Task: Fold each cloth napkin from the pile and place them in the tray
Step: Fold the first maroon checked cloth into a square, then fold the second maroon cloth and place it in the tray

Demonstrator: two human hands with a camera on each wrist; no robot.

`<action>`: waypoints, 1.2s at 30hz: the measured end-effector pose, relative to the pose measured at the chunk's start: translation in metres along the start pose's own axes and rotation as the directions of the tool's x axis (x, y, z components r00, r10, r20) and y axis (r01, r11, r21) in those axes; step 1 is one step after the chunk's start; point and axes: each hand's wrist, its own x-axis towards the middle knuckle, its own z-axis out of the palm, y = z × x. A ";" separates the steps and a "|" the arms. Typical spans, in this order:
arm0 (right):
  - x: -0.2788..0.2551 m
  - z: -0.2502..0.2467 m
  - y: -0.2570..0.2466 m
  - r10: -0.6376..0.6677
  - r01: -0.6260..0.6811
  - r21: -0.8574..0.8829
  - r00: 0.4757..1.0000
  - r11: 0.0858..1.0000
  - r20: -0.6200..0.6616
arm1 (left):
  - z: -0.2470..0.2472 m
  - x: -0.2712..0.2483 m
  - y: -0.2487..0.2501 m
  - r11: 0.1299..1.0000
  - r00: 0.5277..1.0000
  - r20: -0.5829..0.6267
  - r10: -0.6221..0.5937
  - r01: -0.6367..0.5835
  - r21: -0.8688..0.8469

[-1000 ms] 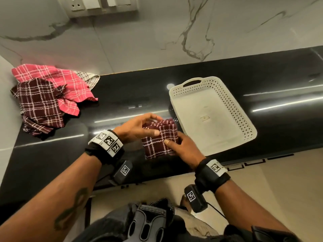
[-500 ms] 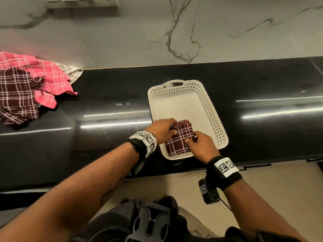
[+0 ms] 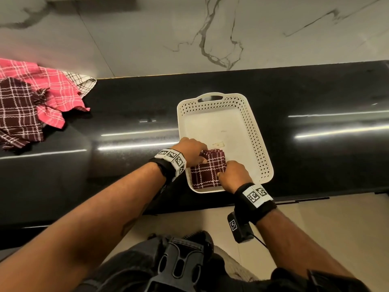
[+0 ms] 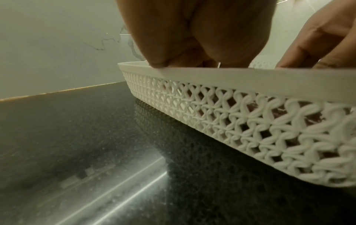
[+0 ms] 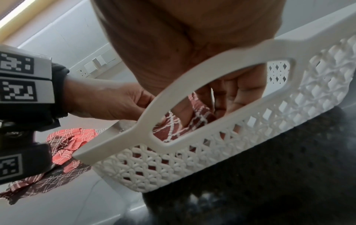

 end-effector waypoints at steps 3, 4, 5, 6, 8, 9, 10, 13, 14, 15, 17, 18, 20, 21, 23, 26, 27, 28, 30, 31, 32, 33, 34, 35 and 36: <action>-0.004 0.007 -0.005 -0.016 0.016 -0.017 1.000 1.000 0.002 | -0.004 0.000 -0.003 0.999 1.000 0.013 0.022 -0.022 0.046; -0.006 0.009 -0.006 -0.022 0.022 -0.019 1.000 1.000 0.000 | -0.005 0.000 -0.005 0.998 0.999 0.018 0.037 -0.038 0.055; -0.007 0.012 -0.007 -0.022 0.022 -0.020 1.000 1.000 0.000 | -0.006 0.000 -0.006 0.996 0.998 0.020 0.051 -0.053 0.068; -0.008 0.014 -0.008 -0.017 0.017 -0.020 1.000 1.000 0.000 | -0.006 0.000 -0.007 0.995 0.998 0.019 0.065 -0.066 0.078; -0.009 0.014 -0.009 0.011 -0.011 -0.006 1.000 1.000 0.015 | -0.006 -0.002 -0.008 0.994 0.997 0.021 0.080 -0.081 0.074; -0.009 0.014 -0.009 0.032 -0.032 0.005 0.999 0.999 0.024 | -0.005 -0.002 -0.009 0.995 0.997 0.012 0.081 -0.081 0.050; -0.009 0.013 -0.010 0.052 -0.053 0.014 0.998 0.999 0.031 | -0.005 -0.004 -0.011 0.997 0.997 -0.007 0.080 -0.080 0.007; -0.010 0.008 -0.019 0.092 -0.093 -0.050 0.995 0.994 -0.028 | -0.013 -0.014 -0.026 0.983 0.977 -0.201 0.073 -0.105 -0.151; -0.011 0.006 -0.025 0.075 -0.081 -0.082 0.995 0.993 -0.072 | -0.019 -0.021 -0.034 0.974 0.960 -0.275 0.051 -0.109 -0.200; -0.012 0.004 -0.032 0.033 -0.045 -0.104 0.993 0.994 -0.116 | -0.023 -0.027 -0.044 0.965 0.939 -0.343 0.020 -0.108 -0.240; -0.017 0.005 -0.058 -0.106 0.076 -0.150 0.975 0.986 -0.197 | -0.028 -0.045 -0.076 0.945 0.898 -0.437 -0.045 -0.103 -0.309; -0.019 0.010 -0.074 -0.188 0.146 -0.185 0.954 0.972 -0.232 | -0.028 -0.055 -0.096 0.932 0.883 -0.462 -0.084 -0.095 -0.351; -0.024 0.023 -0.104 -0.342 0.277 -0.246 0.895 0.929 -0.286 | -0.021 -0.071 -0.137 0.902 0.876 -0.455 -0.159 -0.059 -0.429; -0.024 0.037 -0.128 -0.425 0.357 -0.259 0.858 0.897 -0.288 | -0.016 -0.084 -0.164 0.889 0.879 -0.429 -0.208 -0.013 -0.458; -0.022 0.066 -0.167 -0.526 0.467 -0.264 0.817 0.844 -0.237 | -0.005 -0.106 -0.210 0.866 0.885 -0.359 -0.298 0.093 -0.491; -0.016 0.127 -0.240 -0.568 0.532 -0.276 0.820 0.801 -0.070 | 0.012 -0.153 -0.299 0.840 0.847 -0.315 -0.427 0.242 -0.486; -0.014 0.147 -0.265 -0.575 0.551 -0.271 0.818 0.790 -0.012 | 0.015 -0.170 -0.329 0.826 0.820 -0.315 -0.477 0.297 -0.479; -0.012 0.170 -0.289 -0.581 0.568 -0.275 0.813 0.776 0.043 | 0.018 -0.187 -0.361 0.811 0.786 -0.327 -0.525 0.345 -0.472; -0.006 0.200 -0.319 -0.594 0.602 -0.298 0.794 0.741 0.129 | 0.016 -0.209 -0.405 0.808 0.709 -0.412 -0.572 0.402 -0.430; -0.002 0.214 -0.333 -0.596 0.613 -0.320 0.787 0.722 0.162 | 0.014 -0.219 -0.426 0.808 0.670 -0.459 -0.584 0.427 -0.406; 0.002 0.229 -0.347 -0.587 0.616 -0.344 0.785 0.708 0.198 | 0.012 -0.229 -0.448 0.802 0.630 -0.497 -0.597 0.451 -0.391; 0.003 0.239 -0.353 -0.563 0.607 -0.372 0.793 0.702 0.232 | 0.011 -0.235 -0.463 0.794 0.594 -0.527 -0.608 0.476 -0.378; 0.003 0.246 -0.357 -0.539 0.594 -0.394 0.803 0.701 0.252 | 0.011 -0.238 -0.477 0.786 0.572 -0.544 -0.614 0.503 -0.358; 0.003 0.252 -0.358 -0.525 0.580 -0.408 0.814 0.705 0.250 | 0.009 -0.240 -0.487 0.783 0.565 -0.553 -0.613 0.528 -0.328; 0.003 0.257 -0.359 -0.520 0.566 -0.407 0.823 0.717 0.228 | 0.008 -0.240 -0.497 0.776 0.568 -0.546 -0.616 0.554 -0.300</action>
